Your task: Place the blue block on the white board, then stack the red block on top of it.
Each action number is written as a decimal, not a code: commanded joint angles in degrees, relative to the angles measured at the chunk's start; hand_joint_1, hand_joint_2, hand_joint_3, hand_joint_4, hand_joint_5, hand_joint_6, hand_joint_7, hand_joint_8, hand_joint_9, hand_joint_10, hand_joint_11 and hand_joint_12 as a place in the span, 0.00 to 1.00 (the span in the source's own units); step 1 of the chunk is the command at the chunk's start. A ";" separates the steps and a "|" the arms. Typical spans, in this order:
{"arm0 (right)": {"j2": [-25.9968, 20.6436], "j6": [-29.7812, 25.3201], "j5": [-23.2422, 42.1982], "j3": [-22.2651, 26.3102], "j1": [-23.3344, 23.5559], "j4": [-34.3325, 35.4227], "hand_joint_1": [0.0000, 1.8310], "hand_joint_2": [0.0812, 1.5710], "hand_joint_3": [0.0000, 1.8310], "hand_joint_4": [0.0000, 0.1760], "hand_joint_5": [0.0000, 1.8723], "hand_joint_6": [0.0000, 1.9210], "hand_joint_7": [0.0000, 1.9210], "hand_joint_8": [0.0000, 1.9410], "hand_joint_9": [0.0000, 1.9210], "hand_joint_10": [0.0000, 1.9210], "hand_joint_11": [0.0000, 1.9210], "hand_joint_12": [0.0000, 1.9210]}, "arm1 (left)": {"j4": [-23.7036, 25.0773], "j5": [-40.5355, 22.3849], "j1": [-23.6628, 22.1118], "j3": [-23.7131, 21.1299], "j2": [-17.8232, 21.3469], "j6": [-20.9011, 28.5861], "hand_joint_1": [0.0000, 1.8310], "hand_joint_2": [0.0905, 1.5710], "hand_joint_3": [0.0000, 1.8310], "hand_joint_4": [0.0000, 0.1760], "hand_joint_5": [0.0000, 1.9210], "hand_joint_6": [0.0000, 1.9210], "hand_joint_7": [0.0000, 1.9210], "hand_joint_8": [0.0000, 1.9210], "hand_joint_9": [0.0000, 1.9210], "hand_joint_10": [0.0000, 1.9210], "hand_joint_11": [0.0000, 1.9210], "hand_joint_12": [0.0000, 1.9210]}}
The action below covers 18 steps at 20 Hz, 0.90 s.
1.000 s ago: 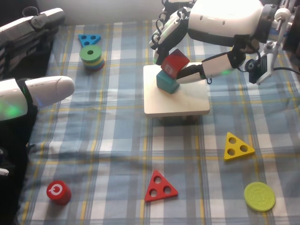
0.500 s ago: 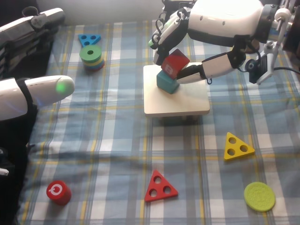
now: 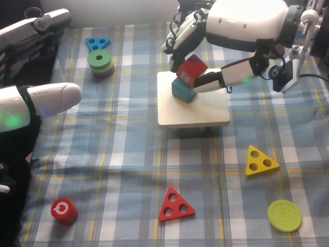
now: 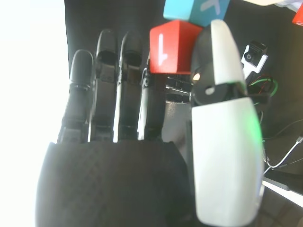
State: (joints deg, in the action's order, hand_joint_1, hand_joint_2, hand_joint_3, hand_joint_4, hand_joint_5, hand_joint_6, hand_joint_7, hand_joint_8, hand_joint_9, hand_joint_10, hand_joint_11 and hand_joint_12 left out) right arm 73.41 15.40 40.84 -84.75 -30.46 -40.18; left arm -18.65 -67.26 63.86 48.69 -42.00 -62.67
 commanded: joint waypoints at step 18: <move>0.00 -0.04 4.66 0.10 0.31 1.10 0.58 0.62 0.00 0.00 0.40 0.00 0.34 0.00 0.32 0.00 0.01 0.68 | 0.14 -6.84 -0.60 0.38 -0.44 0.83 0.48 0.55 0.00 0.52 0.19 0.00 0.15 0.00 0.12 0.00 0.00 0.32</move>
State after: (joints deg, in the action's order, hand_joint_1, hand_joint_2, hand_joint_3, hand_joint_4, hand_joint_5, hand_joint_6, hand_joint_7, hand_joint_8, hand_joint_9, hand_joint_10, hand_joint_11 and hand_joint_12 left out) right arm 73.41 15.42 40.40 -84.62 -30.46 -41.63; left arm -18.68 -67.26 63.86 48.69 -42.06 -62.67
